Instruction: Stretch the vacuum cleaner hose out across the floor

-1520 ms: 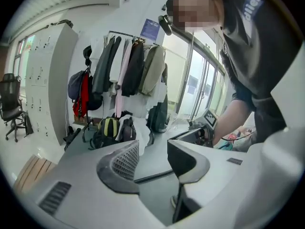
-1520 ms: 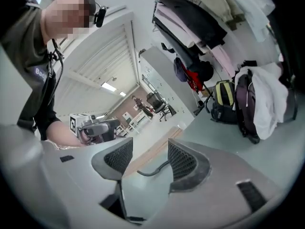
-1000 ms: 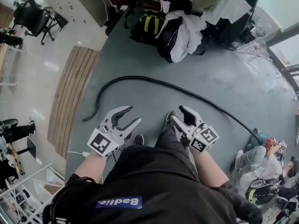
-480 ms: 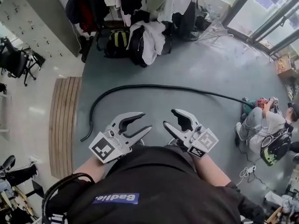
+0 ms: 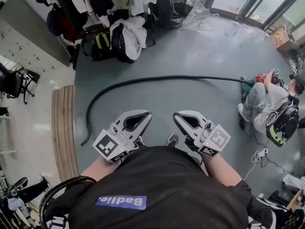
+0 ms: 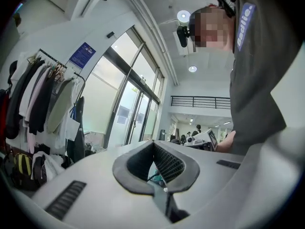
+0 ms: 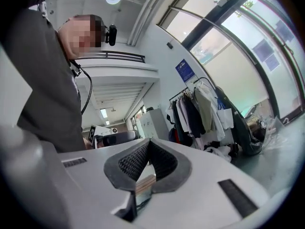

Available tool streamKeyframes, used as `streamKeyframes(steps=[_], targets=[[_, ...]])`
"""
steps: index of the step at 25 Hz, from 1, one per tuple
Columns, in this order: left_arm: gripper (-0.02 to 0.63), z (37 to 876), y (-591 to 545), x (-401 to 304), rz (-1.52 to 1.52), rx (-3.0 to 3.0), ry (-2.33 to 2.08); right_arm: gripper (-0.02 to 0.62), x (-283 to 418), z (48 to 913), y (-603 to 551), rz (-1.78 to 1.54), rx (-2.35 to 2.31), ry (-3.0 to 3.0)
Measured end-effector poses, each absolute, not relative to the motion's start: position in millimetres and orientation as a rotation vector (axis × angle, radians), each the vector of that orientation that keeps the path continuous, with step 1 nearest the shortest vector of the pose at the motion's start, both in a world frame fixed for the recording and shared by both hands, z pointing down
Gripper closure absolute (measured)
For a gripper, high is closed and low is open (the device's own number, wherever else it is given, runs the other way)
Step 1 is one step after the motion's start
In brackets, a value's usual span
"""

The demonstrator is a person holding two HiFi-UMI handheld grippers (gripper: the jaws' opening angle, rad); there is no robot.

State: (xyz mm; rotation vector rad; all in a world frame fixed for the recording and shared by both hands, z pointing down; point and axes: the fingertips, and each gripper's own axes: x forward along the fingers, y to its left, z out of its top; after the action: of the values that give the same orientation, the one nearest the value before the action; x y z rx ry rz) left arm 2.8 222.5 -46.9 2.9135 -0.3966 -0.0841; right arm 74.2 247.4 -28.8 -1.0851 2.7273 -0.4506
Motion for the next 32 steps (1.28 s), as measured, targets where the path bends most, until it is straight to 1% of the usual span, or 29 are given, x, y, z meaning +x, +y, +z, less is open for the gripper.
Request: streamKeyframes(steps=[3, 9, 19, 22, 32], targets=[[0.598, -44.9, 232.3, 30.8, -0.053, 2.92, -0.381, 0.591, 96.0, -28.5, 255.5, -0.443, -1.114, 2.69], [0.598, -38.6, 250.5, 46.4, -0.011, 2.917, -0.394, 0.591, 91.9, -35.3, 273.1, -0.327, -1.112, 2.758], [0.598, -38.0, 260.7, 45.8, 0.02, 2.938, -0.341, 0.591, 79.7, -41.2, 281.1, -0.298, -1.128, 2.772], [0.598, -40.8, 258.8, 43.2, -0.016, 2.934, -0.337, 0.591, 78.2, -34.7, 278.9, -0.305, -1.154, 2.802], [0.598, -37.0, 253.8, 29.5, 0.007, 2.925, -0.372, 0.591, 68.0, -35.0, 269.7, -0.308, -1.15, 2.824]])
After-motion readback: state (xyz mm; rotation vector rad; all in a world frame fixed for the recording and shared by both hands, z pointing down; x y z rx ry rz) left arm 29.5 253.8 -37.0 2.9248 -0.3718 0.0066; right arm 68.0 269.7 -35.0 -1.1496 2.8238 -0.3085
